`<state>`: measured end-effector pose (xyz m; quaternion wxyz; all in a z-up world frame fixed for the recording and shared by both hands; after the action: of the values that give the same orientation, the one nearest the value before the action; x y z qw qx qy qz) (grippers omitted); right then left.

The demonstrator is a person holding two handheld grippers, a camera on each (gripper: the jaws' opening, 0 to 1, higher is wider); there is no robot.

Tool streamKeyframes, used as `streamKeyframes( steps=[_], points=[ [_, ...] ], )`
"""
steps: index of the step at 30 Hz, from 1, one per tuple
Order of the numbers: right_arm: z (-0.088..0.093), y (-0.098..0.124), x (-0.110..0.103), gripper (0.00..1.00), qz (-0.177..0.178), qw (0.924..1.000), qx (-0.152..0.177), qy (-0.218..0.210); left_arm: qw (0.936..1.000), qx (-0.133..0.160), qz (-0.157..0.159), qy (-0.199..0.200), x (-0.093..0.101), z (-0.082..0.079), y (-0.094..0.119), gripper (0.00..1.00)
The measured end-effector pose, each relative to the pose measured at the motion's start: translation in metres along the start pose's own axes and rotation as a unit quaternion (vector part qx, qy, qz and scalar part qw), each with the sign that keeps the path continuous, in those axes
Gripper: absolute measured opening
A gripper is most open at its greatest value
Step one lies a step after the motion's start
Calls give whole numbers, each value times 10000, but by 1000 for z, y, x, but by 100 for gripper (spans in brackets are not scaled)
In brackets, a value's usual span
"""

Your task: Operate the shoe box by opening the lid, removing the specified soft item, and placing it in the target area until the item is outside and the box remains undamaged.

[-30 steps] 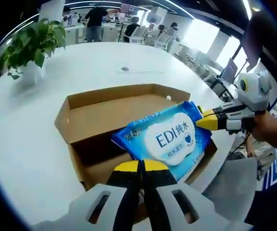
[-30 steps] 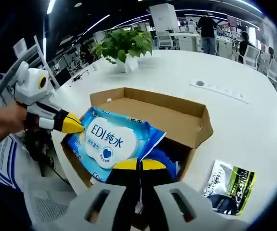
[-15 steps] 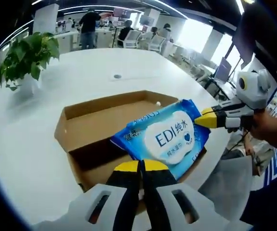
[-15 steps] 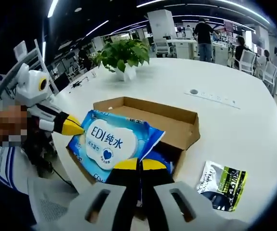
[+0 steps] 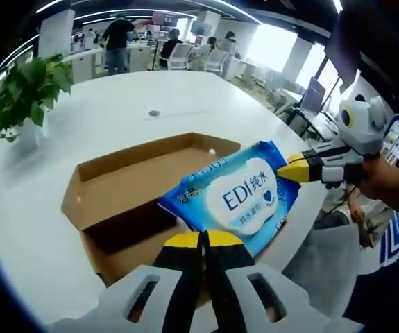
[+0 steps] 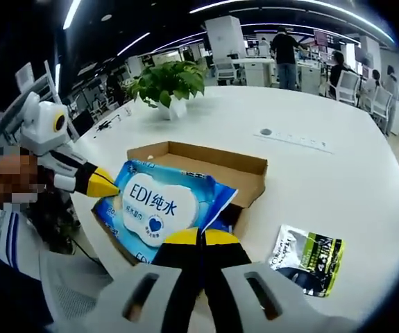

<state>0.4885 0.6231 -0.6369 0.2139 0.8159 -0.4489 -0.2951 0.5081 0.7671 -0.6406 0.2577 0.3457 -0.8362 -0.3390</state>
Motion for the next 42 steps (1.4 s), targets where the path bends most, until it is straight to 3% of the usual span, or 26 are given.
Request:
streamKeyframes(
  steps=[27,42],
  points=[
    [29,58,73,0,377,9986,126,-349,9984,-151,368,-411,81,-25,-44,0],
    [42,81,121,0,565,9967,146,-569,9964,-253,563,-589,122,-42,-81,0]
  ],
)
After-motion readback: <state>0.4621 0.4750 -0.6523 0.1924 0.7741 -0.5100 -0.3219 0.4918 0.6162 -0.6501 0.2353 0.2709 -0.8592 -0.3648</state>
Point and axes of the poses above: the point that each gripper's makers call its tool centre point, and the gripper's own axes: y roughly backward along the fingers, x roughly to its right, z roughly out of its underside, the point moved 1 cm from there along y, roughly backward along the fingers, and after that the axes turned 6 degrees about -z, right-handed, at the moved point
